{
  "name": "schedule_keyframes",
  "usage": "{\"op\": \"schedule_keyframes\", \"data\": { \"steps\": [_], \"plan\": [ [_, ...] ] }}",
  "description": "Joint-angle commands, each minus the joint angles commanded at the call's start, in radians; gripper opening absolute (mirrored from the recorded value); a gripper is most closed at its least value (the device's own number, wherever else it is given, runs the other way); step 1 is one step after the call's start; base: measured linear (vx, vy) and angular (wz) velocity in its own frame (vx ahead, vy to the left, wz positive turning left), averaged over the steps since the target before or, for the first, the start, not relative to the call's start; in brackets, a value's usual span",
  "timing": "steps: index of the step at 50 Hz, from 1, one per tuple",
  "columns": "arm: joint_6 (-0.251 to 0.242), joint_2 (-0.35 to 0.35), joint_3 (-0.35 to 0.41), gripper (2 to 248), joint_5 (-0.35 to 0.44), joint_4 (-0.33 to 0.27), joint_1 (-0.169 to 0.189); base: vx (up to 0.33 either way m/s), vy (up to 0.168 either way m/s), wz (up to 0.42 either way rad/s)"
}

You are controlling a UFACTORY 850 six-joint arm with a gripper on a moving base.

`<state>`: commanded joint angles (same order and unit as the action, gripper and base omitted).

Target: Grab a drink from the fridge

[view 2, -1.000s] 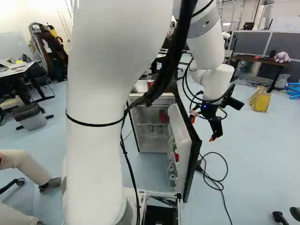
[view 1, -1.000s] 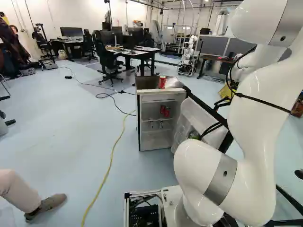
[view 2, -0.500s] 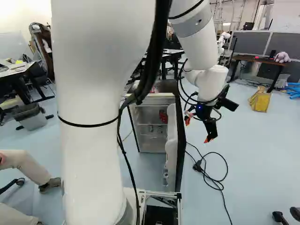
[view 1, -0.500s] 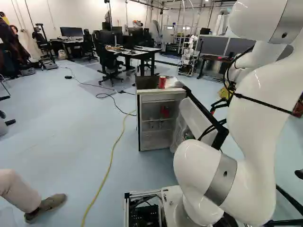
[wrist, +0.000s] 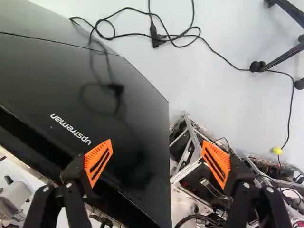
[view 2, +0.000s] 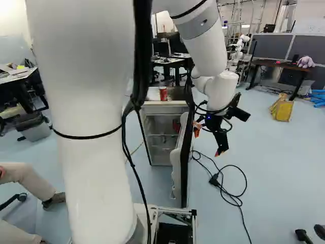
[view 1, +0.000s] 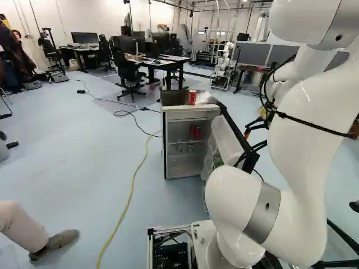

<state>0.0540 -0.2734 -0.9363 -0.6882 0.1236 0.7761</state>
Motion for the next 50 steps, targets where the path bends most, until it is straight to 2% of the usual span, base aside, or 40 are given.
{"op": "schedule_keyframes", "data": {
  "steps": [24, 50],
  "plan": [
    [0.000, 0.060, 0.079, 247, 0.000, 0.000, -0.050, 0.000, 0.000, 0.000],
    [0.000, 0.122, 0.156, 247, 0.014, 0.000, -0.124, 0.000, 0.000, 0.000]
  ]
}}
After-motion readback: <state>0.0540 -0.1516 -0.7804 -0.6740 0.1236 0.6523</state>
